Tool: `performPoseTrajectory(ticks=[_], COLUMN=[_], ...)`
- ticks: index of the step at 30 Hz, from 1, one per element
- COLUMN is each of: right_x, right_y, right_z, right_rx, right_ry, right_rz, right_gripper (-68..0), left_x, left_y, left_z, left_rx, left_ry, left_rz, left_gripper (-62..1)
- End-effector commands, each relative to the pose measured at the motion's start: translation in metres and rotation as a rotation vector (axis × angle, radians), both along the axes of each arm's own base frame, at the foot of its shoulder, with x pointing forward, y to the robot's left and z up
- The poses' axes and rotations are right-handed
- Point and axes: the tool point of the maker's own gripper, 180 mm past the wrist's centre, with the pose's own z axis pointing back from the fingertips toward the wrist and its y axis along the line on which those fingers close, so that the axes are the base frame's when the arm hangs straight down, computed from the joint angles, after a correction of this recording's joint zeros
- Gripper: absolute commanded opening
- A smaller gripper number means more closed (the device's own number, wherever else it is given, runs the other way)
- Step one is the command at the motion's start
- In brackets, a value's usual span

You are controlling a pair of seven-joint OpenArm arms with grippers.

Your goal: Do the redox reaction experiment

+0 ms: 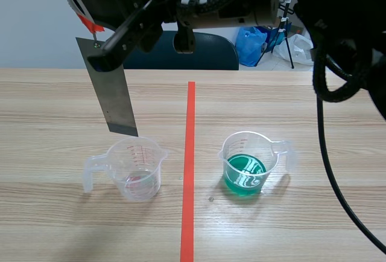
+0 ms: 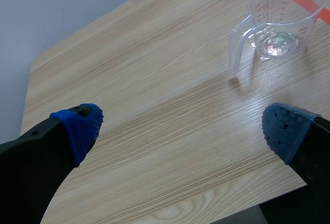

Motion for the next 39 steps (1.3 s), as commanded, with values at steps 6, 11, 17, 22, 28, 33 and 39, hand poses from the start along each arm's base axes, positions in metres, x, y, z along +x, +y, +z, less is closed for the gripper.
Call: performPoseTrajectory(ticks=[6, 11, 17, 22, 28, 33, 39], right_x=[0.002, 0.002, 0.002, 0.002, 0.003, 0.002, 0.003], right_y=[0.000, 0.000, 0.000, 0.000, -0.005, -0.021, -0.053], right_z=[0.011, 0.011, 0.011, 0.011, 0.009, 0.006, 0.006], right_rx=[0.035, 0.035, 0.035, 0.035, 0.025, 0.022, 0.029], right_ry=[-0.020, -0.020, -0.020, -0.020, -0.022, -0.022, -0.038], right_rz=[0.001, 0.001, 0.001, 0.001, -0.002, -0.004, -0.056], right_gripper=[-66.9, -66.9, -66.9, -66.9, -66.9, -66.9, -66.9], left_x=[0.002, 0.002, 0.002, 0.002, 0.002, 0.002, 0.002], left_y=[-0.003, -0.003, -0.003, -0.003, -0.003, -0.003, -0.003], left_z=[0.005, 0.005, 0.005, 0.005, 0.005, 0.005, 0.005], left_rx=[-0.018, -0.020, -0.020, -0.020, -0.020, -0.020, -0.020], left_ry=[-0.022, -0.021, -0.021, -0.021, -0.021, -0.021, -0.021], left_rz=[0.002, 0.000, 0.000, 0.000, 0.000, 0.000, 0.000], left_gripper=[1.4, 1.4, 1.4, 1.4, 1.4, 1.4, 1.4])
